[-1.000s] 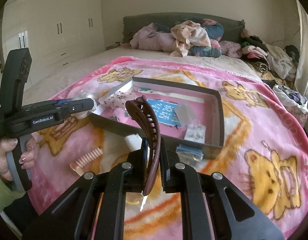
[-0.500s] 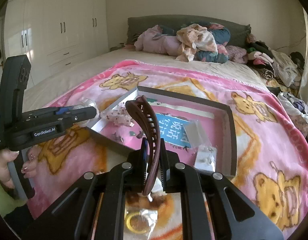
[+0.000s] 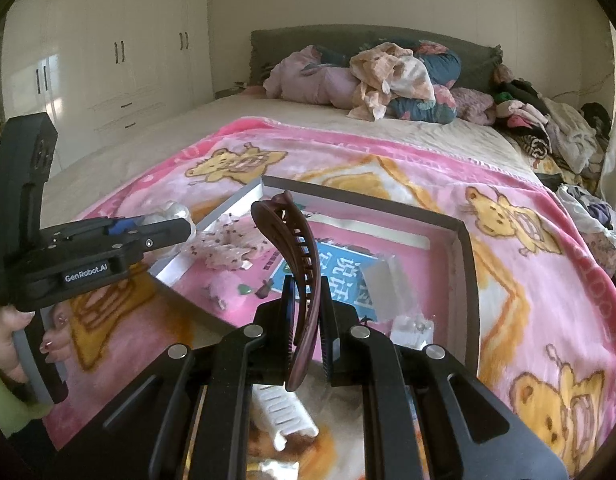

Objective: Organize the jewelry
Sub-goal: 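Carry the pearl clip into the box with left tool while right tool carries maroon clip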

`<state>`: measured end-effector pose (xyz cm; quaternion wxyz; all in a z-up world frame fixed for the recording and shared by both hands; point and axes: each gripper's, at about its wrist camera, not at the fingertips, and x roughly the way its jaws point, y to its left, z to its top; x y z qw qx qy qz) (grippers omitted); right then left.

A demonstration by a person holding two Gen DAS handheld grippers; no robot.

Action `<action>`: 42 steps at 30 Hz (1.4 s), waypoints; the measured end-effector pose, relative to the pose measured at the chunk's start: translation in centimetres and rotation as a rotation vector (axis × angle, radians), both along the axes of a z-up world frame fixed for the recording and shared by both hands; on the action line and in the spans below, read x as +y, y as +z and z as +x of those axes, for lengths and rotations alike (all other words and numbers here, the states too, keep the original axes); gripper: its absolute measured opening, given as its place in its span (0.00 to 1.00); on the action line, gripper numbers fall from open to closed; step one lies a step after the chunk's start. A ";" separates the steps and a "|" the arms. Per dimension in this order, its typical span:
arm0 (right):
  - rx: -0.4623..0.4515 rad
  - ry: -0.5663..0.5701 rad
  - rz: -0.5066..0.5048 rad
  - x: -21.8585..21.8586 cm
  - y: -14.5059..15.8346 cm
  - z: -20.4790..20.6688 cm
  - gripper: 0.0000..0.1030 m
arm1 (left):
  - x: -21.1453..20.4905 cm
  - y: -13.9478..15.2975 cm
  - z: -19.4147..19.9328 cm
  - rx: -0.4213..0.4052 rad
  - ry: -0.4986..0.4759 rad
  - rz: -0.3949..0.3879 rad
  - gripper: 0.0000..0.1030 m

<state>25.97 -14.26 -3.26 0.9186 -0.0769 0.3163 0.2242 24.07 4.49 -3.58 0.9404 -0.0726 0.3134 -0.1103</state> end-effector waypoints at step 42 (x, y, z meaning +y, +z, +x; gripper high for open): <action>0.159 -0.244 -0.031 -5.4 -5.6 8.0 0.11 | -1.8 -3.9 4.9 0.101 -0.052 0.043 0.24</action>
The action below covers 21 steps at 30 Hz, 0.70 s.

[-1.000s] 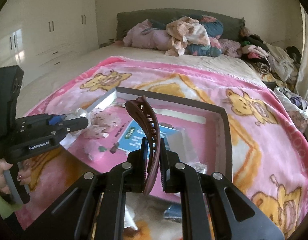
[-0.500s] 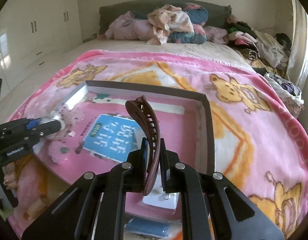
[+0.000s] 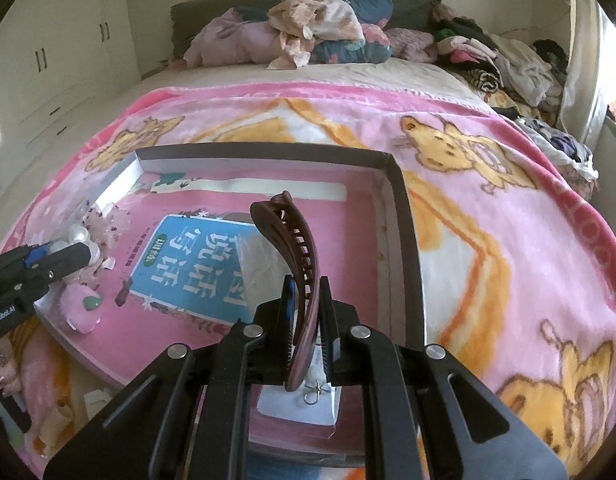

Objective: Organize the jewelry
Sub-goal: 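Carry the pearl clip into the box with left tool while right tool carries maroon clip, then open both tools to release the pearl clip and maroon clip in the box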

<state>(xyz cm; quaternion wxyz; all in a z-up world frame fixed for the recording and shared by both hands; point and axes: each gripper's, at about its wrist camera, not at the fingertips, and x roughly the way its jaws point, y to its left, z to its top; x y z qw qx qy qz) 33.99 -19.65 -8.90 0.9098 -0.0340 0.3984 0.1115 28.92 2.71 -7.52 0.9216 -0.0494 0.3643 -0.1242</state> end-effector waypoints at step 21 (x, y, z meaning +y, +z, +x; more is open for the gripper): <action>-0.081 -0.015 0.030 -2.2 1.7 -3.6 0.43 | -0.5 0.1 -0.3 0.001 0.008 0.012 0.28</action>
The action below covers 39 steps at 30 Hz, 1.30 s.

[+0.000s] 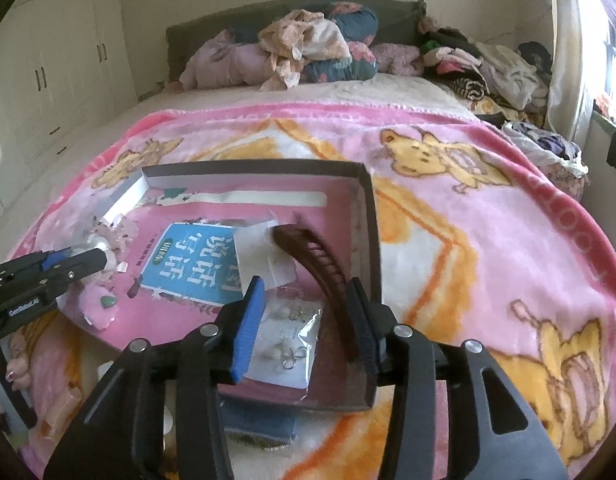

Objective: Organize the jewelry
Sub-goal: 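Open both tools to release the pearl clip and maroon clip in the box, then withdraw both tools from the box toward the pink coil hair tie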

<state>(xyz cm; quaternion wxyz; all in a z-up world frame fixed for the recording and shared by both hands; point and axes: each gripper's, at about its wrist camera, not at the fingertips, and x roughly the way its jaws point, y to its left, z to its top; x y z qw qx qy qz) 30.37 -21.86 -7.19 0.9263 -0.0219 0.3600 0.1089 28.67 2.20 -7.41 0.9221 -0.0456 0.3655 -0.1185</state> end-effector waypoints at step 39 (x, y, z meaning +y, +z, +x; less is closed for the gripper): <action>-0.209 0.016 0.022 -1.4 7.0 -10.1 0.79 | -1.1 6.6 -8.9 -0.167 0.037 -0.011 0.78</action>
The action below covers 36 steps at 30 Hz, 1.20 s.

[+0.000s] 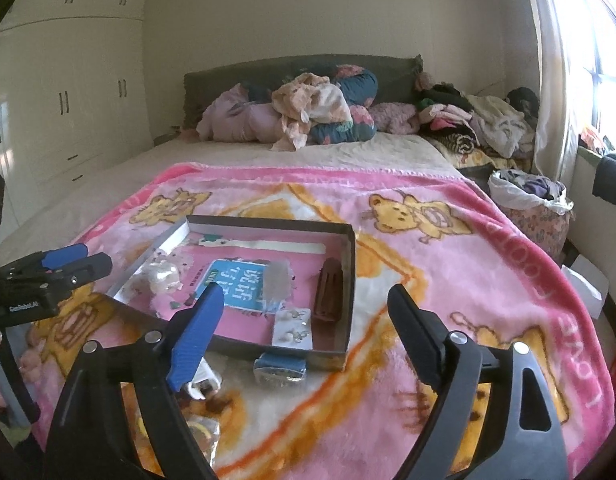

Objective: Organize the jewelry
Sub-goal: 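Withdraw both tools from the box toward the pink coil hair tie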

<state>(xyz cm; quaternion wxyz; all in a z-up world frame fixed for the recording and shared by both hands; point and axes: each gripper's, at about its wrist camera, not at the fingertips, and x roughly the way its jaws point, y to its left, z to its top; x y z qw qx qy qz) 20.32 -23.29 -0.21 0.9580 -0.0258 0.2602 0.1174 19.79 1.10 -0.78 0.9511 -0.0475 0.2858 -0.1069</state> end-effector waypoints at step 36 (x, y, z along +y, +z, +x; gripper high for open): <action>0.059 0.097 -0.023 2.2 -3.7 -7.2 0.79 | 1.4 -3.2 -6.4 0.034 0.021 0.039 0.79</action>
